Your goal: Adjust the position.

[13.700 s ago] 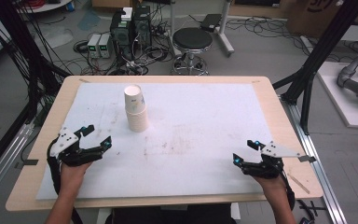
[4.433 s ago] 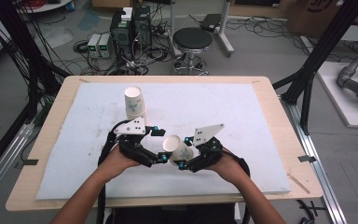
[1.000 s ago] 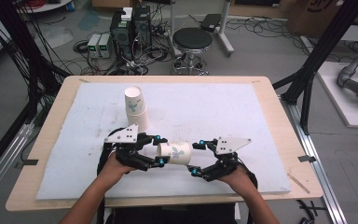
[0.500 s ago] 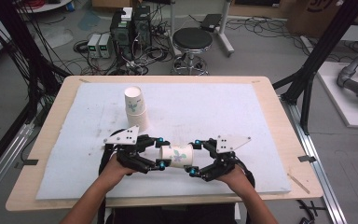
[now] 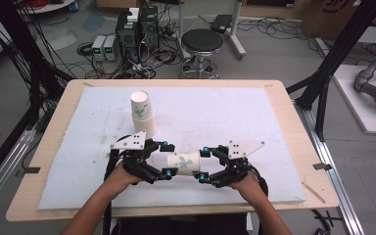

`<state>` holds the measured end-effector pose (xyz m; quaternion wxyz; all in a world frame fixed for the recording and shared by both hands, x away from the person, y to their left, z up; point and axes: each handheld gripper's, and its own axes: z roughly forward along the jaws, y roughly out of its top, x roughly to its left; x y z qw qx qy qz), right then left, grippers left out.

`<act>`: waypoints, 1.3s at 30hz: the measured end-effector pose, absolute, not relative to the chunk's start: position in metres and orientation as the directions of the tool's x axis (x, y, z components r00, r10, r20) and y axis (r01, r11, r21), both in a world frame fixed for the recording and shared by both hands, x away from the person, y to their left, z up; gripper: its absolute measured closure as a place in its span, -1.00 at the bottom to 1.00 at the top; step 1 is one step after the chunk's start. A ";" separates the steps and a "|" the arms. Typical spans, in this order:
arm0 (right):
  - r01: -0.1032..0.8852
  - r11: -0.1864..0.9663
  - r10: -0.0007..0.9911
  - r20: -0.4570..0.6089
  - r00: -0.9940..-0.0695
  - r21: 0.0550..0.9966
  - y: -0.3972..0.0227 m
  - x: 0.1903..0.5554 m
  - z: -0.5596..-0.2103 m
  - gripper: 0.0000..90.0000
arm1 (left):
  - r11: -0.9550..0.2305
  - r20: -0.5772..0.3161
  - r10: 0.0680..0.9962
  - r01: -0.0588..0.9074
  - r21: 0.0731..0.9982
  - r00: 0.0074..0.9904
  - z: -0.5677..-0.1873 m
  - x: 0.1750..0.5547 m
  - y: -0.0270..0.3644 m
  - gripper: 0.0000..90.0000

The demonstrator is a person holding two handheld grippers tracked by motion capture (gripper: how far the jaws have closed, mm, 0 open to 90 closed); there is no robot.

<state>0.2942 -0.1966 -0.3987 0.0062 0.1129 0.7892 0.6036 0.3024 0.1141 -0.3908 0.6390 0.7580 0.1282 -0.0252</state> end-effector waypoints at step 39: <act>0.020 0.714 0.118 -0.092 -0.989 0.700 -0.148 0.308 -0.348 -0.34 | -0.513 -0.017 0.191 0.114 0.851 0.981 -0.374 0.302 0.101 -0.60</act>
